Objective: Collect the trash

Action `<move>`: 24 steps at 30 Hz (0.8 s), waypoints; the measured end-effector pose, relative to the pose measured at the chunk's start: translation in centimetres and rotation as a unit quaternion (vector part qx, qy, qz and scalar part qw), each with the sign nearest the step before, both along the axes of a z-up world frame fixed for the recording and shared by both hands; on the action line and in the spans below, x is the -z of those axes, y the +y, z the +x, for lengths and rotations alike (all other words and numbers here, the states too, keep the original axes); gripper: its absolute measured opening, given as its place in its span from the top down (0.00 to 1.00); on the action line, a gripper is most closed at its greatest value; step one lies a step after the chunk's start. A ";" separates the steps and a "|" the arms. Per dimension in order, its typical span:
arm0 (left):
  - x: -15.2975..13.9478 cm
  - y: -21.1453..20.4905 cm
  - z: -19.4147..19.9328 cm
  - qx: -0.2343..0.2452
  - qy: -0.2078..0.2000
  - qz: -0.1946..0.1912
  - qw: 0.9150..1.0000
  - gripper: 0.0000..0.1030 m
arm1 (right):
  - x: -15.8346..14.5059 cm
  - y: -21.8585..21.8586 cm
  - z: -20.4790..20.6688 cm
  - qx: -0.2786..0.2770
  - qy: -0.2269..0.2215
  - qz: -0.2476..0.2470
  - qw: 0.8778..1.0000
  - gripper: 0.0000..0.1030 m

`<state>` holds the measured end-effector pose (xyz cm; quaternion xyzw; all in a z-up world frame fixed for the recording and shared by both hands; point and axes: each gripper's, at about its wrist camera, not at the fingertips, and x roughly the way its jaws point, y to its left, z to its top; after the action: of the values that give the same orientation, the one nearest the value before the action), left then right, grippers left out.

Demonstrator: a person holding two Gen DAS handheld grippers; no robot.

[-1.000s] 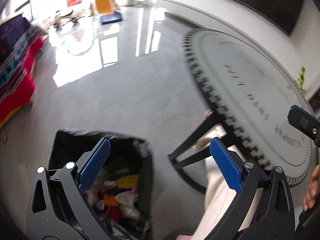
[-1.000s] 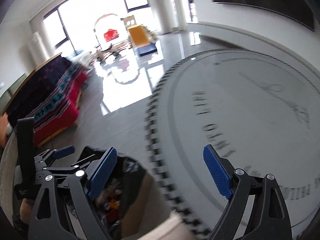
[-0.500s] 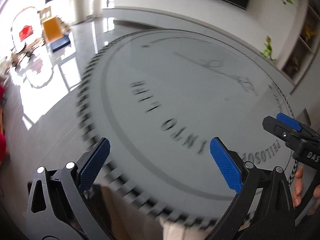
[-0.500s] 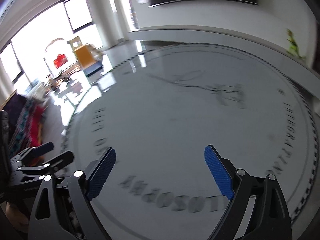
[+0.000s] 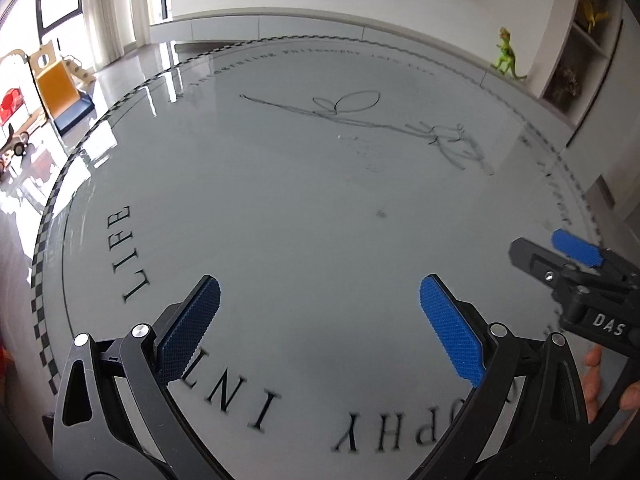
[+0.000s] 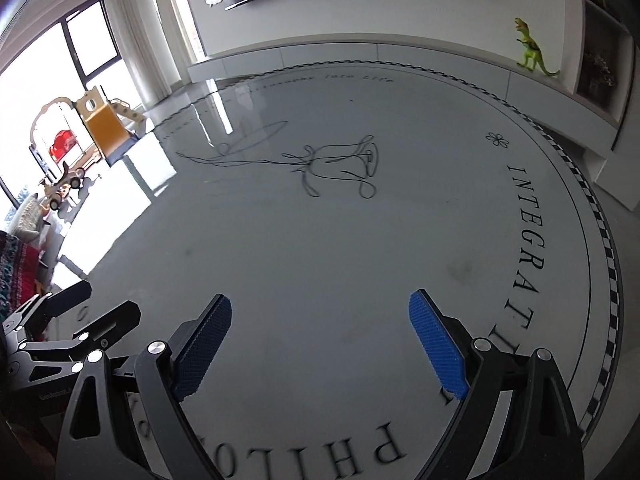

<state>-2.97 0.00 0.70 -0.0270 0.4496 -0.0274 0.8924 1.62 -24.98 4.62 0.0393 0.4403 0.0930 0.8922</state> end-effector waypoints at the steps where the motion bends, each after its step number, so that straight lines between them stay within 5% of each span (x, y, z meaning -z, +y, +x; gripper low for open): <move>1: 0.2 0.0 0.2 -0.002 0.002 0.002 1.000 0.06 | 0.2 -0.1 0.2 0.002 0.000 -0.005 1.000 0.12; 24: 1.4 -0.6 2.1 -0.020 0.016 0.039 0.999 0.06 | 1.5 1.5 0.8 -0.005 0.016 -0.070 0.997 0.03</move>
<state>-0.92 -0.60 -0.73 -0.0014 0.4639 0.0091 0.8858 2.44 -23.43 3.14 -0.0244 0.4602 0.0659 0.8850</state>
